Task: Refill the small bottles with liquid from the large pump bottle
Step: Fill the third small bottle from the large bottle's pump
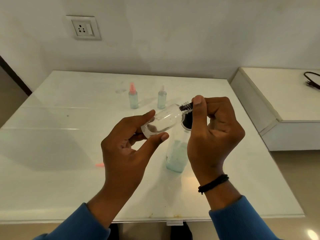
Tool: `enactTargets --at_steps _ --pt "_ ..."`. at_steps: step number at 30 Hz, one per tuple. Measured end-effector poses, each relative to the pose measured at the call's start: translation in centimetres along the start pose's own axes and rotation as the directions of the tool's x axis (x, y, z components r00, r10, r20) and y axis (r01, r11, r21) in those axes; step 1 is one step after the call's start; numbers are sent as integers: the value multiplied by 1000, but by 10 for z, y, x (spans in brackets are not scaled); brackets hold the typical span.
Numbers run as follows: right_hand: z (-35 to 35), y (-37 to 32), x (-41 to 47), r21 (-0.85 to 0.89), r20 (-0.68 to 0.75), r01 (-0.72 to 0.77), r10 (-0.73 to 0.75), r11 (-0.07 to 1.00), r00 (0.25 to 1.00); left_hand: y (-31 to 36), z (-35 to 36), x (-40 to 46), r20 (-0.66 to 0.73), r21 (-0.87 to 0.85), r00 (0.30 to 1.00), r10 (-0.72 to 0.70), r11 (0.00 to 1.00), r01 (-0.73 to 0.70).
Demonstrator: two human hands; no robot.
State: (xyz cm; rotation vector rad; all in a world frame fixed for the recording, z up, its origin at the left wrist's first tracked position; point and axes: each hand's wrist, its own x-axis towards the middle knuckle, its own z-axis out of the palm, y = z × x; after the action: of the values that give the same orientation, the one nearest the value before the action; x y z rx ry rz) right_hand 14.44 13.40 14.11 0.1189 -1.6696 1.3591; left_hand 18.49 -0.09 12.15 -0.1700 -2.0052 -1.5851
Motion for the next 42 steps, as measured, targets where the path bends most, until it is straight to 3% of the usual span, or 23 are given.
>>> enactTargets --at_steps 42 --pt "-1 4 3 13 36 -30 29 999 999 -3 1 -2 2 11 1000 12 1000 -12"
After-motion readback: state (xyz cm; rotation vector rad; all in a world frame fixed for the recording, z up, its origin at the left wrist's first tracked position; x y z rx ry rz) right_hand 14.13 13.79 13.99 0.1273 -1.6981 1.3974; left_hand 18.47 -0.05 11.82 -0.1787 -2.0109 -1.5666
